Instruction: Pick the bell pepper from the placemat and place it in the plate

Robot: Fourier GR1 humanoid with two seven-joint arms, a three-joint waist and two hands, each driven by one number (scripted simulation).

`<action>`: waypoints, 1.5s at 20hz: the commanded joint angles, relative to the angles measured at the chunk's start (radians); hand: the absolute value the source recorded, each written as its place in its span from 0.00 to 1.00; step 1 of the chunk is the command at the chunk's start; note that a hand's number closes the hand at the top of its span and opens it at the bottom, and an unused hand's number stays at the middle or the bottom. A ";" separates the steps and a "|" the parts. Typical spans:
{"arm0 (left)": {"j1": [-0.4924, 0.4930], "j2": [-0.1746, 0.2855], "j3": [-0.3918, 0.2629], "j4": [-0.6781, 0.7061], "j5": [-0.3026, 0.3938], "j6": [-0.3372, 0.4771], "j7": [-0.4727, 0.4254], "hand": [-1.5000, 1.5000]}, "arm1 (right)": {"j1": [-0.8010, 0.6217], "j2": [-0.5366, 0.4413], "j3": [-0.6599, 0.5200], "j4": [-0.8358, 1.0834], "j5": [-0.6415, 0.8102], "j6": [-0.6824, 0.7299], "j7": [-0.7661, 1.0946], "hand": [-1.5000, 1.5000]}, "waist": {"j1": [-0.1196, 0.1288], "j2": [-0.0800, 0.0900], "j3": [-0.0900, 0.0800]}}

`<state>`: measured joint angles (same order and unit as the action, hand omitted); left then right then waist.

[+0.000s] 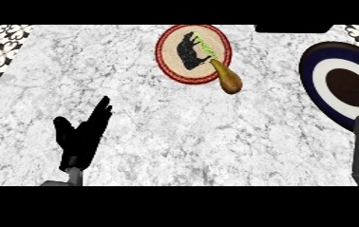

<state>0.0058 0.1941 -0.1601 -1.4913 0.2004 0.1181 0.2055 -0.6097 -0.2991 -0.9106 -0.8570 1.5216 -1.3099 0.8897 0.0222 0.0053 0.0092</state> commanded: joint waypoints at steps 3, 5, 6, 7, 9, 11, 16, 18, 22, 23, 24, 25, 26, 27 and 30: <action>0.015 -0.002 0.000 0.025 0.000 -0.003 0.027 0.50 | 0.069 0.106 0.052 -0.179 -0.112 -0.182 -0.002 0.00 | -0.012 -0.001 -0.006; 0.056 -0.006 0.001 0.038 0.002 -0.008 0.007 0.50 | 0.125 0.171 0.158 -0.271 -0.180 -0.184 -0.015 0.00 | -0.023 -0.008 -0.007; 0.028 -0.012 0.003 0.048 -0.014 0.006 -0.004 0.50 | 0.136 0.216 0.172 -0.329 -0.181 -0.184 -0.021 0.00 | -0.025 -0.007 -0.008; 0.033 -0.024 -0.007 0.034 -0.004 -0.001 0.009 0.50 | 0.175 0.235 0.237 -0.352 -0.226 -0.185 -0.024 0.00 | -0.023 -0.007 -0.007; 0.010 -0.017 0.024 0.112 -0.007 -0.018 -0.051 0.50 | 0.225 0.240 0.324 -0.408 -0.256 -0.186 -0.039 0.00 | -0.029 -0.005 -0.008; -0.027 -0.018 0.017 0.081 -0.011 -0.009 0.005 0.50 | 0.293 0.294 0.396 -0.460 -0.274 -0.186 -0.043 0.00 | -0.024 -0.005 -0.007; 0.030 0.016 0.037 0.006 0.005 -0.034 0.040 0.50 | 0.404 0.298 0.511 -0.494 -0.315 -0.187 -0.044 0.00 | -0.010 -0.003 -0.007; 0.038 0.001 0.021 -0.001 -0.008 -0.028 0.041 0.50 | 0.452 0.298 0.548 -0.488 -0.286 -0.188 0.004 0.00 | -0.012 -0.006 -0.008; 0.005 -0.018 0.032 0.079 -0.020 -0.037 -0.016 0.50 | 0.497 0.299 0.598 -0.475 -0.262 -0.188 0.045 0.00 | -0.015 -0.004 -0.008; -0.033 -0.014 0.051 0.072 0.010 -0.039 0.050 0.50 | 0.463 0.299 0.608 -0.447 -0.248 -0.188 0.069 0.00 | -0.016 -0.005 -0.009; 0.050 -0.059 -0.018 0.052 -0.056 -0.003 -0.025 0.50 | 0.472 0.299 0.596 -0.434 -0.232 -0.188 0.066 0.00 | -0.010 -0.004 -0.008; 0.010 -0.049 -0.003 0.035 -0.037 -0.003 0.037 0.50 | 0.495 0.299 0.614 -0.445 -0.233 -0.188 0.082 0.00 | -0.013 -0.005 -0.008; -0.012 -0.056 0.001 0.076 -0.046 -0.004 0.015 0.50 | 0.481 0.299 0.627 -0.455 -0.224 -0.188 0.096 0.00 | -0.016 -0.004 -0.008; -0.006 -0.035 0.026 0.070 -0.041 -0.004 0.017 0.50 | 0.431 0.299 0.592 -0.403 -0.206 -0.188 0.109 0.00 | -0.010 -0.003 -0.008; -0.002 -0.038 0.038 0.091 -0.031 -0.023 -0.019 0.50 | 0.467 0.299 0.626 -0.421 -0.205 -0.188 0.153 0.00 | -0.012 -0.003 -0.008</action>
<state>0.0047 0.1652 -0.1303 -1.4658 0.1687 0.0978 0.1845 -0.1603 -0.0005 -0.3152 -1.2814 1.3062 -1.4658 0.9841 0.0122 -0.0058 0.0077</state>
